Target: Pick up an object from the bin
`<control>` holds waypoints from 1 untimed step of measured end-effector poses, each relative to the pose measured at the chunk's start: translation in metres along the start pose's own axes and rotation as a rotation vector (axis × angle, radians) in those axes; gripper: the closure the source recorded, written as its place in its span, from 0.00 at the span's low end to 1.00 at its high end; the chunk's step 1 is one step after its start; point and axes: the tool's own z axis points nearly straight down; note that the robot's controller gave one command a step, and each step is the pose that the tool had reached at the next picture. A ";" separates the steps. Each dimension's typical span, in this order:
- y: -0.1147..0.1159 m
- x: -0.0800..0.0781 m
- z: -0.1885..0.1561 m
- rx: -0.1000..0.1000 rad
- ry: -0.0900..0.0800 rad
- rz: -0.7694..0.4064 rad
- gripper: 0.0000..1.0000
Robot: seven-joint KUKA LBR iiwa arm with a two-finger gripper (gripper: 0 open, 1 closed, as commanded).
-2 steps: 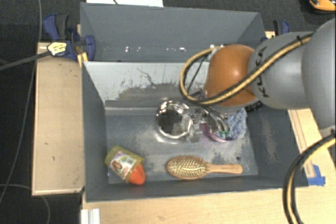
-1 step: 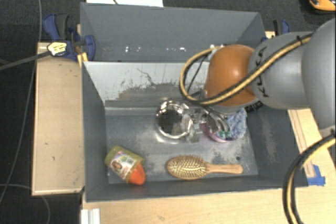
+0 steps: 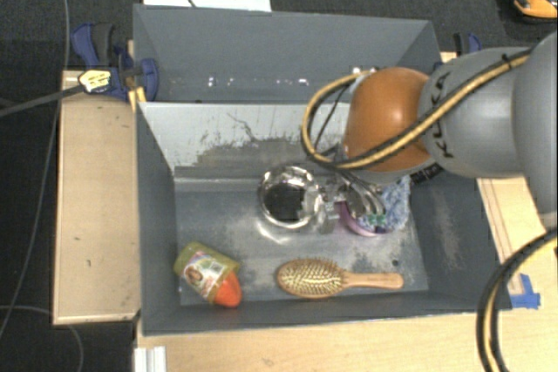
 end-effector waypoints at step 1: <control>0.000 0.000 -0.025 0.000 0.001 0.002 1.00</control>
Offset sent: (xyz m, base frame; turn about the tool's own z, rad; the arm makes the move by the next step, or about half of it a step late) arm -0.0004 0.0001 0.0588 0.0017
